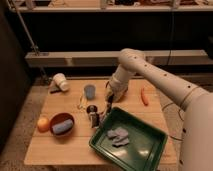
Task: Place brush in metal cup
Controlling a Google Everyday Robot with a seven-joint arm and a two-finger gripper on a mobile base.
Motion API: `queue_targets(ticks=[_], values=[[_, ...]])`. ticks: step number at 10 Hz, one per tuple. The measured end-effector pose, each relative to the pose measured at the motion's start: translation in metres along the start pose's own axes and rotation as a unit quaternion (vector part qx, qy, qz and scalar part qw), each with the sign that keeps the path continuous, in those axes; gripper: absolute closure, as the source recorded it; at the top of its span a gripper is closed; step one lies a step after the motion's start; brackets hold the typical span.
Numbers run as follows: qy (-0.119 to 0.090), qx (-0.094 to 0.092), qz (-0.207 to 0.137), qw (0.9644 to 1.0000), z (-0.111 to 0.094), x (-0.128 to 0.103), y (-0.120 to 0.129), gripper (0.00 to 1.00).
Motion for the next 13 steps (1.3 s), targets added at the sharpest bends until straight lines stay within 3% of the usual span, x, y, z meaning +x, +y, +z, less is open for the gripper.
queue_targets(ticks=[3,5,7,10,11,13], values=[[0.000,0.019,0.063,0.9978,-0.019,-0.002,0.062,1.00],[0.007,0.042,0.079,0.9960,-0.027,-0.009,0.083,1.00],[0.019,0.053,0.069,0.9960,-0.030,-0.013,0.086,1.00],[0.020,0.053,0.068,0.9960,-0.030,-0.012,0.085,1.00],[0.015,0.054,0.074,0.9957,-0.027,-0.010,0.084,1.00],[-0.001,0.054,0.116,0.9918,-0.017,0.007,0.081,1.00]])
